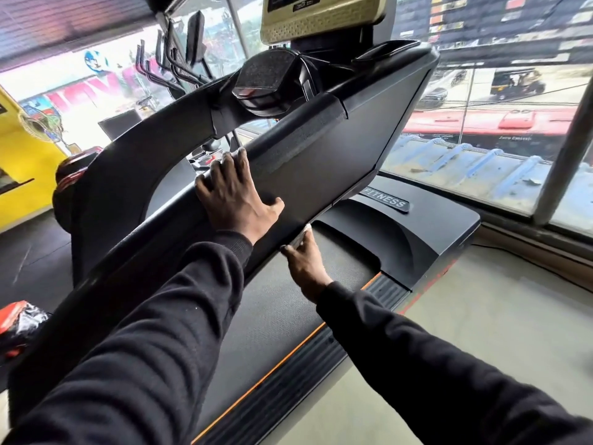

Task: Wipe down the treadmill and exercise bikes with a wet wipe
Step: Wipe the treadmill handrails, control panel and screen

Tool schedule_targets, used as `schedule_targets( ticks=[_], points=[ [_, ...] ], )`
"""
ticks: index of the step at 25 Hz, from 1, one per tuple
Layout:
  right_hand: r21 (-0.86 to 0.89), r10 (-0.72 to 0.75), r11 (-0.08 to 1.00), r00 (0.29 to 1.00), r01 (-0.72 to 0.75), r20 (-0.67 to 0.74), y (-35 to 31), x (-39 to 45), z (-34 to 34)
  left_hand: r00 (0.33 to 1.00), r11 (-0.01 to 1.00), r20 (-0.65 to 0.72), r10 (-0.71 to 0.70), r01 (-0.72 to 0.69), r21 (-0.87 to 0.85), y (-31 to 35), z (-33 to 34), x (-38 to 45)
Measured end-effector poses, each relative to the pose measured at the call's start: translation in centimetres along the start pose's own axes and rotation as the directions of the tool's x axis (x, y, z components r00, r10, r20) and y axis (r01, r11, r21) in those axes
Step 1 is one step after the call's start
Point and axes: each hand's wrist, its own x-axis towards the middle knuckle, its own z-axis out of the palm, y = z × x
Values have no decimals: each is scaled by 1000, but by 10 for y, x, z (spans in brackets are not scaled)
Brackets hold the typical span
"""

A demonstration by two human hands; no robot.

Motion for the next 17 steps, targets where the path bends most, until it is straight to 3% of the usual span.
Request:
schedule_targets(
  ticks=[3, 5, 8, 11, 14, 17],
  points=[
    [25, 82, 996, 992, -85, 100, 4, -9, -11, 1000, 1000, -12, 4, -4, -2, 4, 0, 2],
    [82, 101, 992, 995, -99, -18, -15, 5, -23, 1000, 1000, -18, 13, -13, -5, 6, 0, 6],
    [66, 20, 998, 981, -7, -195, -28, 18, -28, 997, 997, -21, 73, -74, -21, 18, 5, 16],
    [44, -18, 999, 992, 23, -126, -22, 12, -29, 992, 990, -14, 126, -127, -55, 36, 7, 29],
    [-19, -54, 999, 942, 50, -331, -24, 40, -39, 988, 986, -13, 155, -156, -64, 48, 10, 41],
    [-161, -106, 986, 889, 36, -445, -22, 47, -38, 986, 982, -27, 167, -168, -81, 52, 16, 41]
  ],
)
